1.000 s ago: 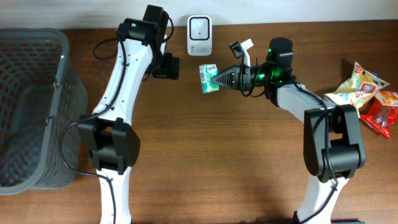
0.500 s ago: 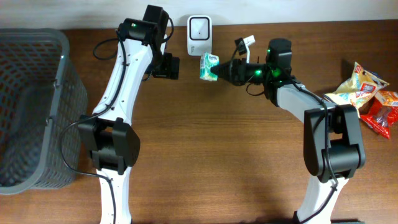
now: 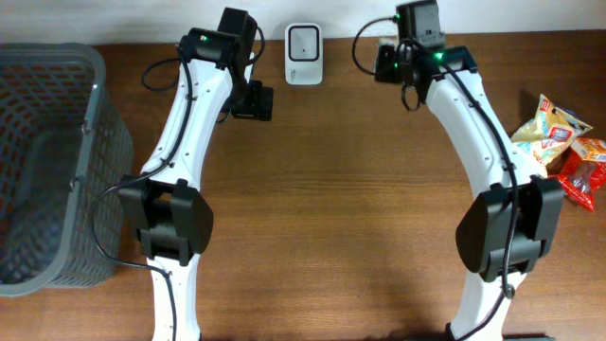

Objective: Scan the item barcode
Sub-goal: 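Raise the green pack up to the scanner face, then carry the green pack to the far right pile and drop it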

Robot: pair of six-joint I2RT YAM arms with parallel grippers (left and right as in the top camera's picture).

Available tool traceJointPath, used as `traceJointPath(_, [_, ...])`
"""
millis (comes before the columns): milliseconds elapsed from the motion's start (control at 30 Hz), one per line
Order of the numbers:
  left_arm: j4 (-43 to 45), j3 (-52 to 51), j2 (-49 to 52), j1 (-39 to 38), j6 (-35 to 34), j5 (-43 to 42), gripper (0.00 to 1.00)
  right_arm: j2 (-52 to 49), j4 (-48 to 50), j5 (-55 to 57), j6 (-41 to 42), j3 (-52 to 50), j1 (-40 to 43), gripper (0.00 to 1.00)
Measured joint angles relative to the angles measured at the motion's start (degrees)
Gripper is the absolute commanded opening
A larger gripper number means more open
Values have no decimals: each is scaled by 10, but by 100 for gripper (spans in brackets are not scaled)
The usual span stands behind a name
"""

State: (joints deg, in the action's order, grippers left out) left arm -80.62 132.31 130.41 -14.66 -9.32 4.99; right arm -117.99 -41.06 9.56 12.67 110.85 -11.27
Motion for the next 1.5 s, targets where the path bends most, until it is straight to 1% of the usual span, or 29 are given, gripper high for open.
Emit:
traceJointPath(133, [0,0,0,0,0,0,99,-9,26,51,-46,17,-12,4])
traceJointPath(333, [0,0,0,0,0,0,99,-64,94,88,-139,63,-52,4])
traceJointPath(567, [0,0,0,0,0,0,99,-116,261,106,-227,73,-103,4])
traceJointPath(667, [0,0,0,0,0,0,99,-141,308,92,-271,74,-108,4])
traceJointPath(767, [0,0,0,0,0,0,99,-169,339,56,-341,74,-108,4])
traceJointPath(900, [0,0,0,0,0,0,99,-201,351,29,-414,74,-108,4])
traceJointPath(1067, [0,0,0,0,0,0,99,-211,353,-6,-473,74,-108,4])
traceJointPath(1200, [0,0,0,0,0,0,99,-211,360,-27,-499,74,-108,4])
traceJointPath(1300, [0,0,0,0,0,0,99,-211,360,-32,-502,74,-108,4])
traceJointPath(1367, [0,0,0,0,0,0,99,-211,364,-27,-485,74,-108,4])
traceJointPath(1500, [0,0,0,0,0,0,99,-211,368,1,-419,74,-101,4])
